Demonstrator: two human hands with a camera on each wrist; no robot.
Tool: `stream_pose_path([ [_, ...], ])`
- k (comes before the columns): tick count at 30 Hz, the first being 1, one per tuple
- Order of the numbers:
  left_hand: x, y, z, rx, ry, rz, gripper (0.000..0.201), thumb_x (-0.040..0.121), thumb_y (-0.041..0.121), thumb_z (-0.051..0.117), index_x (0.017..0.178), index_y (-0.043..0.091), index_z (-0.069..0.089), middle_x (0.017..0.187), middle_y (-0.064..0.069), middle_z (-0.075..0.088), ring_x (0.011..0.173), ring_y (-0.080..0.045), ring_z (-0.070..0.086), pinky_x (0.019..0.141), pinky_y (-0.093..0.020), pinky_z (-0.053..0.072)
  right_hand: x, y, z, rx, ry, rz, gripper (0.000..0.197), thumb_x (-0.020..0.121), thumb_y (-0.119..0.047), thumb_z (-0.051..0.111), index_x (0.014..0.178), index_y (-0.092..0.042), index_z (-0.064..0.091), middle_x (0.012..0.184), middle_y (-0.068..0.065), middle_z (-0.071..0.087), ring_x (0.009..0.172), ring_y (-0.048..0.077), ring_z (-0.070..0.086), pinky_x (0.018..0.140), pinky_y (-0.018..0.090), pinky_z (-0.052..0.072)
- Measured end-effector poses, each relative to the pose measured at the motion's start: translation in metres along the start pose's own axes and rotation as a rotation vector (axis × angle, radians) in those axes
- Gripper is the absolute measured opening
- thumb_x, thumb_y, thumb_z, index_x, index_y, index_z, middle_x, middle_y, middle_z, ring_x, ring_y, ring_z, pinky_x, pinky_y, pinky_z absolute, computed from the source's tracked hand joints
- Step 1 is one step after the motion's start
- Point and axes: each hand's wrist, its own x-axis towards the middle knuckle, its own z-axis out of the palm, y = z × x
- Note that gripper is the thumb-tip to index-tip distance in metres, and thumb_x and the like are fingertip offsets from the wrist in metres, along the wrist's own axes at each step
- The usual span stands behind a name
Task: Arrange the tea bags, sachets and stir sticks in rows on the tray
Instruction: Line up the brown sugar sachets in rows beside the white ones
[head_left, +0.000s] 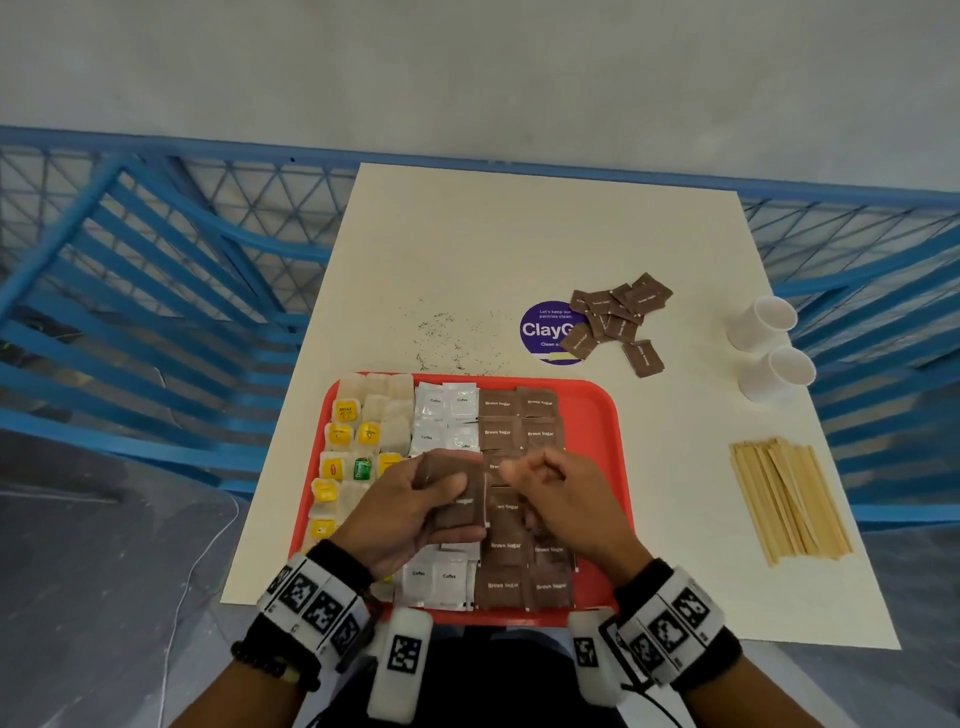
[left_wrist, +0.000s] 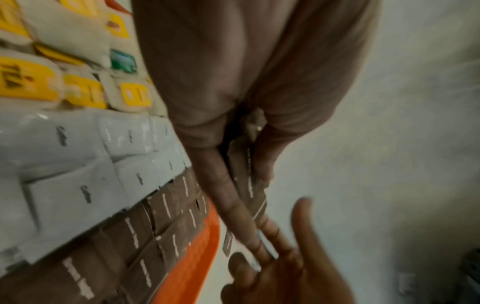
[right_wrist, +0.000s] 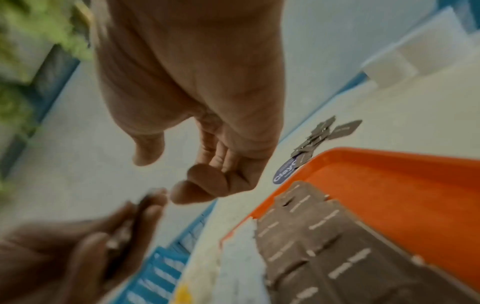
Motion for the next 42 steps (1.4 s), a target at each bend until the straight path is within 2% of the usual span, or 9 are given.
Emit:
stream_pose_path([
  [3,0.005,-0.002,0.021,0.127,0.044,0.074,0.020,0.093,0.004,0.063,0.112,-0.001,0.066,0.089,-0.010,0.071,0.069,-0.023,0.072,0.063,-0.038,0.063,-0.007,-0.017,-0.006,0.069,-0.031,-0.030,0.028,0.079,-0.046,0.078,0.084,-0.019,0.072,0.073,0.001,0.071,0.059,0.014,0.064,0.058,0.033,0.055],
  [7,0.008,-0.001,0.038,0.166,0.040,0.105,0.014,0.093,0.013,0.065,0.103,0.003,0.065,0.089,-0.007,0.068,0.071,-0.022,0.071,0.058,-0.037,0.062,-0.011,-0.018,-0.019,0.117,-0.008,-0.022,0.011,0.083,-0.022,0.078,0.082,-0.012,0.073,0.079,0.009,0.074,0.064,0.013,0.066,0.062,0.030,0.055],
  [14,0.004,0.006,0.043,0.265,-0.020,0.116,0.013,0.083,0.013,0.075,0.094,0.007,0.069,0.081,-0.006,0.072,0.064,-0.018,0.069,0.045,-0.026,0.056,-0.019,-0.012,-0.039,0.245,-0.035,-0.022,0.014,0.094,-0.024,0.065,0.086,-0.014,0.072,0.061,-0.008,0.062,0.055,0.005,0.053,0.056,0.019,0.043],
  [18,0.006,0.006,0.047,0.290,0.063,0.171,0.012,0.085,0.012,0.074,0.094,0.005,0.071,0.080,-0.005,0.072,0.064,-0.014,0.068,0.044,-0.025,0.053,-0.022,-0.012,-0.043,0.295,-0.094,-0.010,0.018,0.086,-0.029,0.073,0.088,-0.011,0.072,0.067,-0.001,0.066,0.056,0.008,0.055,0.054,0.020,0.044],
  [22,0.007,0.007,0.050,0.273,0.102,0.176,0.008,0.090,0.016,0.071,0.087,0.010,0.068,0.073,0.001,0.070,0.061,-0.011,0.066,0.045,-0.026,0.053,-0.023,-0.009,-0.049,0.250,-0.078,-0.017,0.016,0.081,-0.010,0.079,0.087,0.001,0.070,0.066,0.005,0.065,0.057,0.010,0.056,0.054,0.019,0.046],
  [28,0.009,0.003,0.053,0.292,0.085,0.169,0.012,0.089,0.021,0.072,0.083,0.012,0.066,0.079,-0.007,0.068,0.065,-0.016,0.068,0.045,-0.026,0.052,-0.024,-0.011,-0.051,0.219,-0.001,-0.077,0.015,0.084,-0.013,0.076,0.092,0.000,0.073,0.063,-0.004,0.067,0.051,0.000,0.055,0.052,0.011,0.042],
  [33,0.008,0.005,0.042,0.287,0.152,0.193,0.022,0.094,0.026,0.066,0.098,0.004,0.065,0.086,-0.012,0.071,0.071,-0.018,0.068,0.052,-0.028,0.055,-0.015,0.023,-0.060,0.108,-0.003,0.076,0.009,0.081,-0.009,0.078,0.089,-0.006,0.074,0.059,-0.001,0.065,0.049,0.004,0.054,0.053,0.014,0.044],
  [38,0.003,0.003,0.024,0.119,0.098,-0.002,0.031,0.098,0.033,0.057,0.108,0.006,0.068,0.097,-0.014,0.073,0.090,-0.027,0.071,0.065,-0.036,0.062,-0.012,0.079,-0.050,-0.080,-0.101,0.239,0.006,0.082,-0.011,0.079,0.079,-0.012,0.073,0.055,-0.002,0.066,0.050,0.009,0.056,0.059,0.023,0.048],
  [42,0.000,0.000,0.016,-0.055,0.030,-0.080,0.033,0.099,0.023,0.053,0.118,-0.002,0.064,0.108,-0.024,0.068,0.097,-0.035,0.070,0.076,-0.046,0.061,-0.007,0.095,-0.038,-0.131,-0.080,0.236,0.012,0.087,-0.017,0.074,0.075,-0.016,0.073,0.055,0.000,0.066,0.048,0.003,0.054,0.059,0.021,0.045],
])
